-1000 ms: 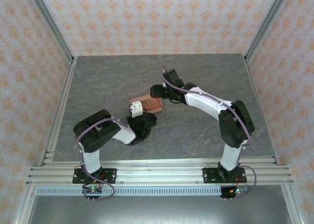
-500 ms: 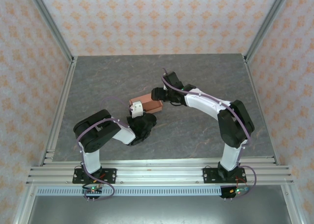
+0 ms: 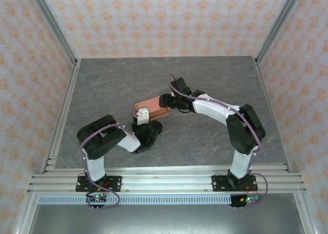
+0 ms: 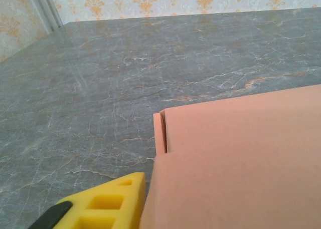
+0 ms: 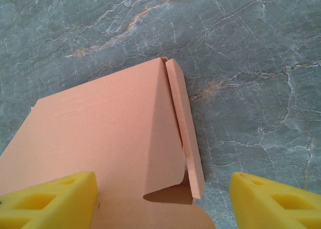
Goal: Fold the paper box
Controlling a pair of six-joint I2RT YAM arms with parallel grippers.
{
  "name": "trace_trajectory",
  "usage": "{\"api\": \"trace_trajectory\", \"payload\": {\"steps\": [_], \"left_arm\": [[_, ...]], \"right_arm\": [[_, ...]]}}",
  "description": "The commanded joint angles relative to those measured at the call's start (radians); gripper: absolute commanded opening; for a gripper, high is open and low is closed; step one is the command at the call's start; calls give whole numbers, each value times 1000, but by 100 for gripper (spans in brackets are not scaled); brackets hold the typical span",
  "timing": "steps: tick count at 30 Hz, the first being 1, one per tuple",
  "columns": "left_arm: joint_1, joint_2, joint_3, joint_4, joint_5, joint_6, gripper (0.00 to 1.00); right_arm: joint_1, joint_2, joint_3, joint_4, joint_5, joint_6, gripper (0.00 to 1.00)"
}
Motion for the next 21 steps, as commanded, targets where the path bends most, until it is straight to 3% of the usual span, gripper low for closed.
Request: {"api": "trace_trajectory", "payload": {"steps": [1, 9, 21], "left_arm": [[-14, -37, -25, -38, -2, 4, 29], [-38, -90, -54, -93, 51, -8, 45], [-80, -179, -88, -223, 142, -25, 56]], "right_arm": [[9, 24, -9, 11, 30, 13, 70], [16, 42, -4, 14, 39, 16, 69], [17, 59, 6, 14, 59, 18, 68]]}}
